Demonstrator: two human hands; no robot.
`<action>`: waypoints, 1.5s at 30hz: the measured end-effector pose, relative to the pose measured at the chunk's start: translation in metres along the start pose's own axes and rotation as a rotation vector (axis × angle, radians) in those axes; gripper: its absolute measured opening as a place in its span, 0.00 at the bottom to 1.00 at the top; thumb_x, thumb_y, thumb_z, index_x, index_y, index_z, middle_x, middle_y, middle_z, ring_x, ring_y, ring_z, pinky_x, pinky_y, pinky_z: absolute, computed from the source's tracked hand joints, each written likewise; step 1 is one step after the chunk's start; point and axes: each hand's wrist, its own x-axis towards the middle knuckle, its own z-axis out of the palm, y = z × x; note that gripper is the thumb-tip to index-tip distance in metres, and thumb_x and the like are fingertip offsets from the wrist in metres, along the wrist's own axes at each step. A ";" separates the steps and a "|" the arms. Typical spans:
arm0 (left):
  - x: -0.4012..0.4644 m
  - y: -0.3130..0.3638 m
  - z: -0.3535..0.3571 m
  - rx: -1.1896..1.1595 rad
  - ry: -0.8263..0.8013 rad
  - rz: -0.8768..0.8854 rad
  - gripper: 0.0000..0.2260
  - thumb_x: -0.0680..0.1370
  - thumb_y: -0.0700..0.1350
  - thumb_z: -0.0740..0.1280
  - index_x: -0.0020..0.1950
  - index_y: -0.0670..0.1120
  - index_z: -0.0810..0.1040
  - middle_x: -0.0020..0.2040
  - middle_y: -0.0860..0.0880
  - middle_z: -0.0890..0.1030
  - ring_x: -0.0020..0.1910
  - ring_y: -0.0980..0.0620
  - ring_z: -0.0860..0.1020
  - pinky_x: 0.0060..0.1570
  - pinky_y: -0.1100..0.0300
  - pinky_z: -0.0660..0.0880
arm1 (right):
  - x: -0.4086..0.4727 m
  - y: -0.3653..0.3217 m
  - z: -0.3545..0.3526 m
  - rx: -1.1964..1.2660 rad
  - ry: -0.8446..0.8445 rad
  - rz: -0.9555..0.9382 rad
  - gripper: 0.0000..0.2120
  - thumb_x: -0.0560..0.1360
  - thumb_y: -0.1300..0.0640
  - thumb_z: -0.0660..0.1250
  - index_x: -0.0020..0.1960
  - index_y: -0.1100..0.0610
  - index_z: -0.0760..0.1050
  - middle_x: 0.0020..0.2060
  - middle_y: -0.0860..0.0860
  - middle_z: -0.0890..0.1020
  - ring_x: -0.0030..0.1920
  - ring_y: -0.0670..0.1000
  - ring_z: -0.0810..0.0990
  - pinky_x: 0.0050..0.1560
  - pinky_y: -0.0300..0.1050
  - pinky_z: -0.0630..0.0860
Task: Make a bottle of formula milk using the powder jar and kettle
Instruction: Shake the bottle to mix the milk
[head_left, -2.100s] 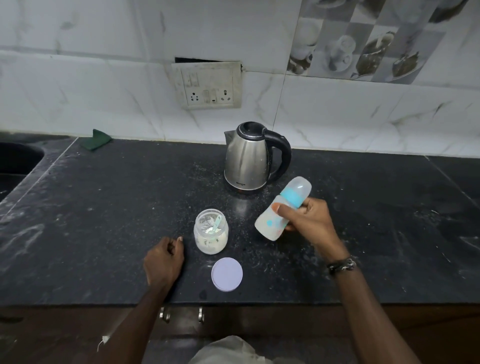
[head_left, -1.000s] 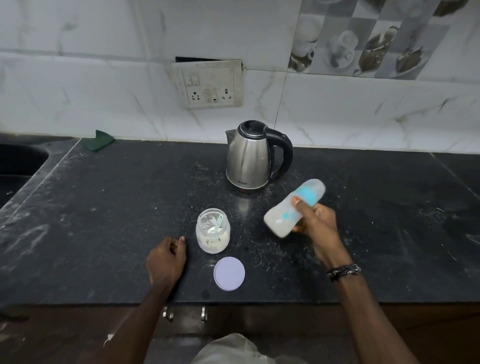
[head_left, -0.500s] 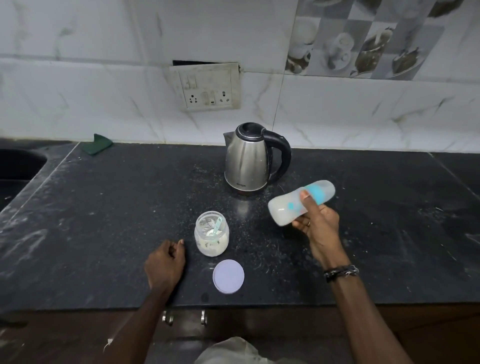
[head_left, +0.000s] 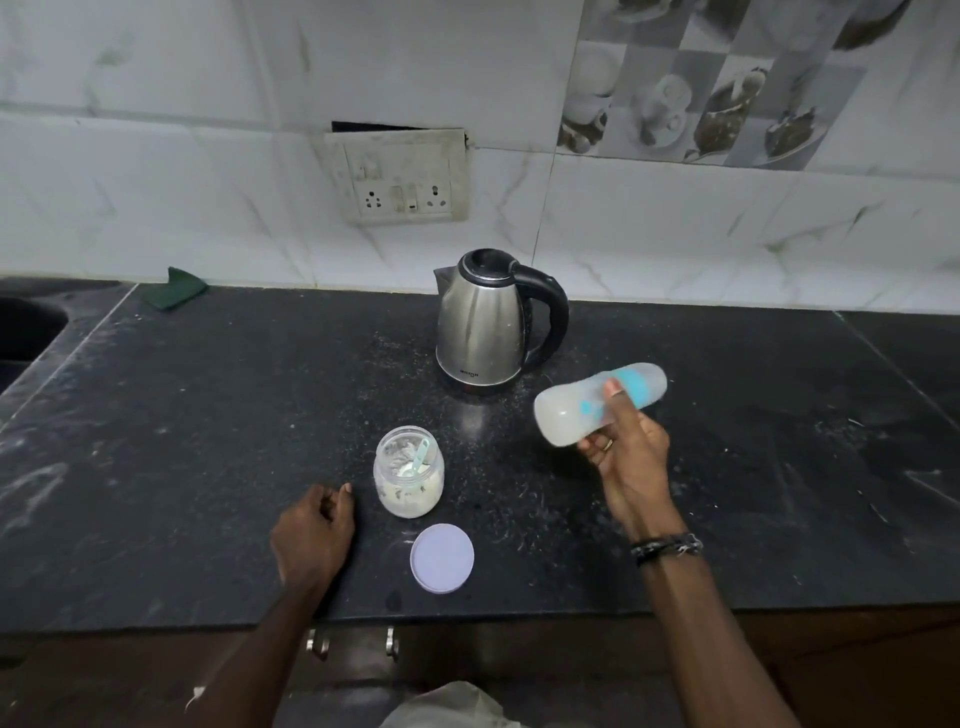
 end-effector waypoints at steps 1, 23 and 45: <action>-0.001 0.000 0.000 -0.003 0.000 -0.004 0.15 0.80 0.51 0.69 0.36 0.46 0.77 0.29 0.48 0.79 0.31 0.43 0.78 0.35 0.53 0.73 | 0.001 -0.003 0.000 -0.025 -0.014 0.028 0.17 0.71 0.50 0.73 0.54 0.59 0.79 0.42 0.53 0.87 0.42 0.50 0.85 0.36 0.40 0.80; 0.000 0.000 -0.001 0.007 0.026 0.025 0.15 0.80 0.50 0.70 0.36 0.44 0.77 0.29 0.48 0.78 0.30 0.44 0.77 0.34 0.56 0.69 | -0.003 -0.003 0.007 -0.106 -0.083 -0.014 0.11 0.71 0.54 0.73 0.50 0.59 0.81 0.39 0.52 0.87 0.39 0.49 0.85 0.36 0.40 0.81; 0.001 -0.003 0.000 0.002 0.012 0.028 0.15 0.80 0.51 0.69 0.37 0.45 0.78 0.29 0.48 0.79 0.30 0.45 0.77 0.35 0.53 0.74 | -0.005 0.000 -0.001 -0.284 -0.269 0.052 0.18 0.66 0.53 0.74 0.54 0.59 0.81 0.44 0.53 0.87 0.44 0.51 0.86 0.43 0.44 0.82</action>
